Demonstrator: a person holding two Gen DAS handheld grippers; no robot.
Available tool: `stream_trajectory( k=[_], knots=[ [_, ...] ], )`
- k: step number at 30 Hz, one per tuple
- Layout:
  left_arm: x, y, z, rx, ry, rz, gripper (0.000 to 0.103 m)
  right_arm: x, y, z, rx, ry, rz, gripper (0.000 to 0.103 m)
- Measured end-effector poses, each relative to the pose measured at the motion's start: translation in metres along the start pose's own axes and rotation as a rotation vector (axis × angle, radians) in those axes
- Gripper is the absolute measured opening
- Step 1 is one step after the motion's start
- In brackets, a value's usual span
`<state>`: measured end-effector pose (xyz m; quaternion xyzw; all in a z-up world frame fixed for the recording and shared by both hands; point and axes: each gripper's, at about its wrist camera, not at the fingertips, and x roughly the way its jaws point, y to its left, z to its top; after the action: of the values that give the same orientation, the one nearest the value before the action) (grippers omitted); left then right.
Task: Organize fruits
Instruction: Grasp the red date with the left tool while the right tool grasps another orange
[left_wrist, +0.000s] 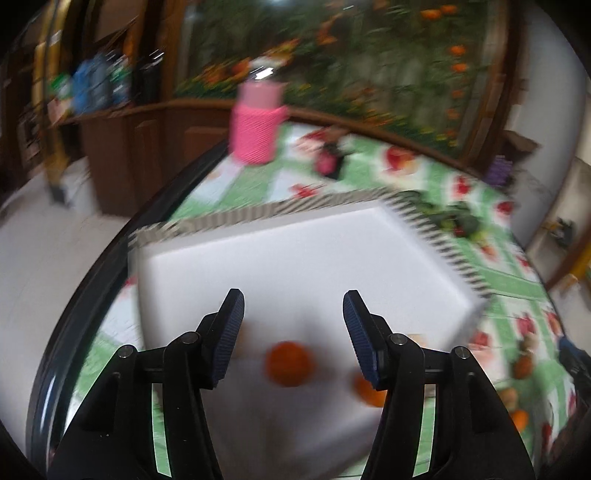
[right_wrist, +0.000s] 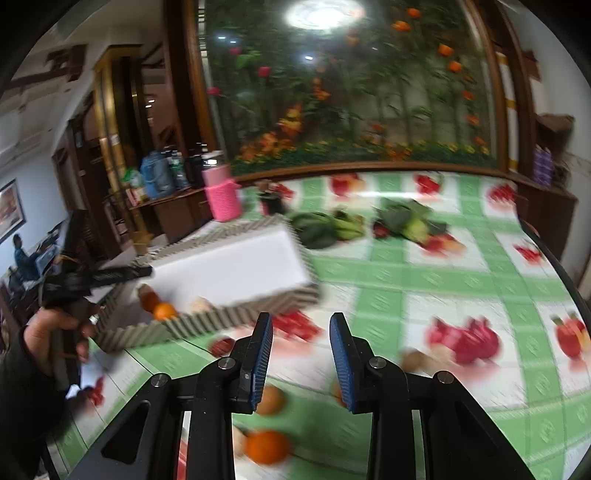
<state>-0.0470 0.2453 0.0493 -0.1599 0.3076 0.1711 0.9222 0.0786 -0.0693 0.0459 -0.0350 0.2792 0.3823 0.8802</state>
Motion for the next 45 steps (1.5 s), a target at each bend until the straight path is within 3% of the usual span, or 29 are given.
stream_trajectory(
  k=[3,6,13,17,29,36,38,45],
  knots=[
    [-0.011,-0.025,-0.003,0.107,-0.042,-0.119,0.056,-0.009,-0.015,-0.012,0.001,0.038,-0.008,0.031],
    [-0.017,-0.054,-0.011,0.223,-0.022,-0.297,0.056,-0.015,-0.011,-0.023,-0.058,0.085,0.028,0.031],
    [-0.018,-0.111,-0.041,0.486,0.068,-0.466,0.056,-0.012,0.027,-0.047,-0.214,0.181,0.113,0.031],
    [-0.008,-0.125,-0.055,0.548,0.129,-0.456,0.055,0.0,0.034,-0.055,-0.239,0.226,0.104,0.031],
    [0.025,-0.135,-0.063,0.554,0.221,-0.401,0.055,0.01,0.03,-0.057,-0.221,0.281,0.092,0.031],
    [0.028,-0.131,-0.06,0.537,0.213,-0.342,0.034,0.007,0.027,-0.054,-0.189,0.252,0.089,0.025],
    [0.029,-0.13,-0.061,0.537,0.219,-0.336,0.015,0.007,0.028,-0.054,-0.191,0.253,0.086,0.025],
    [0.026,-0.13,-0.062,0.547,0.208,-0.338,0.015,0.007,0.028,-0.054,-0.195,0.245,0.085,0.025]
  ],
)
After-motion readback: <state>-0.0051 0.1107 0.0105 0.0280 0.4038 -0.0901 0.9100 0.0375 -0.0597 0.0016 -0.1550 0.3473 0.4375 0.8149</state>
